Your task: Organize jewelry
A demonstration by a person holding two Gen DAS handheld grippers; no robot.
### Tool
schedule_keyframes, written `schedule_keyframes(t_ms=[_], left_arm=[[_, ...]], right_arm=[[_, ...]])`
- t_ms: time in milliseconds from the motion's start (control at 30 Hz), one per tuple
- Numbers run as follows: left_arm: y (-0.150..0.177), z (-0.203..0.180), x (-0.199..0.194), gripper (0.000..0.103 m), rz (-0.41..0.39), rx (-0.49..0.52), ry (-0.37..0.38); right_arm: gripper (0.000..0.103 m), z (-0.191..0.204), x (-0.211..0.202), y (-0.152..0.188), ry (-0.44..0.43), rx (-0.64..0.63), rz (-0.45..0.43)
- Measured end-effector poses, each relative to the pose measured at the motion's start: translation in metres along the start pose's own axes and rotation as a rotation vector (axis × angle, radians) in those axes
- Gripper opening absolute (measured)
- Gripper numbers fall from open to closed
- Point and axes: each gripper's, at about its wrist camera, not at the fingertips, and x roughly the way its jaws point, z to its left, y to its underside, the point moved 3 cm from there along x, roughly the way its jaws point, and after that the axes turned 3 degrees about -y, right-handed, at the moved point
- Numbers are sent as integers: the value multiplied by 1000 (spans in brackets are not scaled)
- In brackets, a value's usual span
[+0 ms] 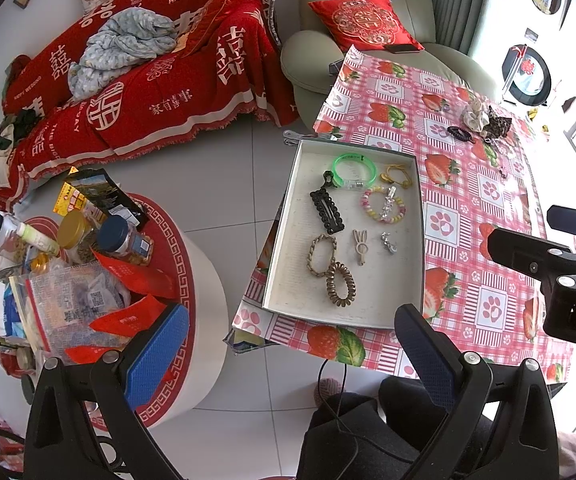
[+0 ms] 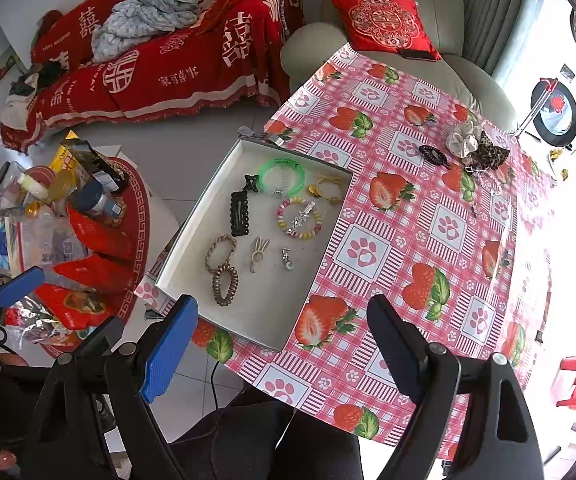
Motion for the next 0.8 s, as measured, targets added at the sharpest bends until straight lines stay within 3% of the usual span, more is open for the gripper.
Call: schedule_keyframes(t_ms=[800], left_arm=[[3,5,0,103,1,-2,-9]], right_arm=[[88,2,0,0,1,-1,2]])
